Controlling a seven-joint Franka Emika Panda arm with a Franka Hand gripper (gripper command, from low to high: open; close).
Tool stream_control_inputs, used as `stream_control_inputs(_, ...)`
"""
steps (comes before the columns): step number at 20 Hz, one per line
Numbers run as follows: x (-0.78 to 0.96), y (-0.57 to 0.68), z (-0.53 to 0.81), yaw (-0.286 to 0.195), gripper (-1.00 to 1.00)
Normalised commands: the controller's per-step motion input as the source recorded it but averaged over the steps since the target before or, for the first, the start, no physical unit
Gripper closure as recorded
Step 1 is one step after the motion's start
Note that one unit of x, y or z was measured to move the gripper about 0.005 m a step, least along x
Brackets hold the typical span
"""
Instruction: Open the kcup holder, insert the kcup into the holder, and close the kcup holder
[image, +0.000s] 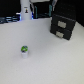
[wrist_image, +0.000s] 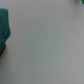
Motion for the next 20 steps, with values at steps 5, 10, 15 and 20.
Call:
stream_control_inputs(5,-0.17,0.49,0.13,-0.077,-1.0)
stream_control_inputs(10,-0.33,0.62,0.02,-0.173,-1.0)
stream_control_inputs(15,-0.34,0.65,-0.03,-0.182,-1.0)
stream_control_inputs(20,-0.36,0.69,-0.1,-0.167,-1.0)
